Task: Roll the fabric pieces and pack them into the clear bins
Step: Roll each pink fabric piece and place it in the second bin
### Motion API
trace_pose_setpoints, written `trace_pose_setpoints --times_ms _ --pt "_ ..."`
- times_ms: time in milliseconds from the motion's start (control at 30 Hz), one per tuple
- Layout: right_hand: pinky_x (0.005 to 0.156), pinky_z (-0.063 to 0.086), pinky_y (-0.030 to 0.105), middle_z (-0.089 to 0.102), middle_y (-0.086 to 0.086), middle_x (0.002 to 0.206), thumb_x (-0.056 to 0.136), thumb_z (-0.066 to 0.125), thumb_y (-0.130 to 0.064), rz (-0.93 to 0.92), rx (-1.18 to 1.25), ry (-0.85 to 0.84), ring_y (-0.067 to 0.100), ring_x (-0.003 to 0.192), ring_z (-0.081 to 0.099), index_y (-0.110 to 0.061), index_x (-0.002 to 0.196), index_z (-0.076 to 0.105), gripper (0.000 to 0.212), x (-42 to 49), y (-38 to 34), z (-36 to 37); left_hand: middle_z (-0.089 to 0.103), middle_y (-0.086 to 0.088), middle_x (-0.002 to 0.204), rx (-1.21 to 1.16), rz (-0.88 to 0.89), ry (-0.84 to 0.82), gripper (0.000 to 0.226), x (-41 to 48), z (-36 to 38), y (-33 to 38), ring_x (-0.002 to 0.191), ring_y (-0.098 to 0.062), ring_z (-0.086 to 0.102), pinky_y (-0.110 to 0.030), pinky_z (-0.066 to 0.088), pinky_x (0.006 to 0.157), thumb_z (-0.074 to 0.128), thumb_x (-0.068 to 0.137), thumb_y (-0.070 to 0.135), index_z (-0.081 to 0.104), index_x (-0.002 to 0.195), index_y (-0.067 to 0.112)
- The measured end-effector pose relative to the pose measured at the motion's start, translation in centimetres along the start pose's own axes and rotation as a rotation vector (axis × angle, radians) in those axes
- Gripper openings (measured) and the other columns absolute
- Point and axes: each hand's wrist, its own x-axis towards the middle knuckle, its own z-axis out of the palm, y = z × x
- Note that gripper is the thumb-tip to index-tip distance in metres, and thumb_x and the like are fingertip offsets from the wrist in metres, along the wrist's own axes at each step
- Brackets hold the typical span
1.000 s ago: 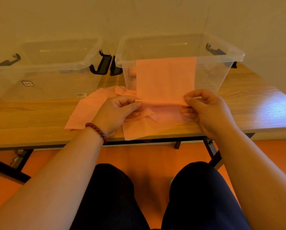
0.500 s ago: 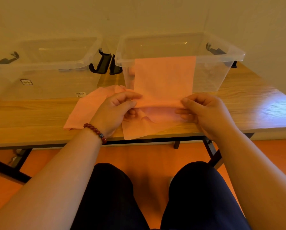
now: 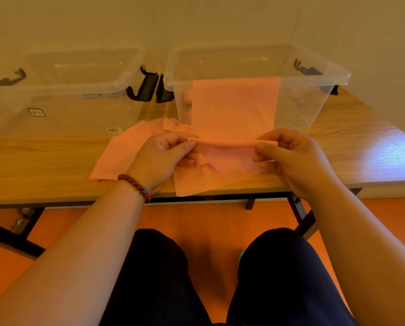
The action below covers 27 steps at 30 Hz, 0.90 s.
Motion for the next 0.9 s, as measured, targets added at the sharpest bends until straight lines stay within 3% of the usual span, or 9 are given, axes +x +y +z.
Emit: trace_pose_setpoints --times_ms 167,300,533,733,900 --pt "0.062 0.055 0.021 0.071 0.006 0.082 0.092 0.063 -0.012 -0.007 0.004 0.033 0.017 0.078 0.072 -0.009 0.088 0.069 0.007 -0.12 0.19 0.16 0.072 0.008 0.071 0.024 0.013 0.021 0.017 -0.10 0.08 0.03 0.067 -0.004 0.066 -0.017 0.053 0.060 0.056 0.094 0.018 0.069 0.084 0.024" --pt "0.061 0.055 0.021 0.068 0.005 0.074 0.093 0.062 -0.010 -0.004 -0.002 0.045 0.014 0.068 0.070 -0.008 0.087 0.068 0.009 -0.08 0.16 0.16 0.069 0.007 0.064 0.059 0.028 0.033 0.017 -0.10 -0.03 -0.13 0.059 -0.005 0.061 -0.017 0.049 0.056 0.058 0.093 0.017 0.069 0.082 0.023" --pt "0.060 0.056 0.021 0.068 0.004 0.072 0.095 0.058 -0.006 -0.016 0.007 0.039 0.014 0.065 0.068 -0.013 0.095 0.067 0.011 -0.11 0.13 0.13 0.066 0.005 0.058 -0.015 0.045 0.040 0.017 -0.17 0.15 0.23 0.053 -0.005 0.060 -0.017 0.049 0.050 0.059 0.092 0.009 0.061 0.096 0.025" --pt "0.063 0.055 0.020 0.069 0.006 0.081 0.087 0.066 -0.010 -0.009 -0.005 -0.001 0.012 0.070 0.069 -0.008 0.101 0.067 0.013 -0.36 -0.13 -0.02 0.071 0.005 0.068 -0.043 0.042 0.025 0.011 -0.24 -0.03 0.08 0.059 -0.005 0.063 -0.016 0.050 0.053 0.063 0.088 0.010 0.066 0.091 0.021" --pt "0.061 0.054 0.020 0.069 0.007 0.082 0.091 0.061 -0.010 -0.021 0.015 0.018 0.016 0.075 0.072 -0.007 0.092 0.067 0.007 -0.38 -0.01 0.08 0.073 0.003 0.072 -0.027 0.031 0.030 0.014 -0.11 -0.21 -0.18 0.064 -0.007 0.066 -0.017 0.052 0.059 0.062 0.089 0.008 0.067 0.090 0.021"
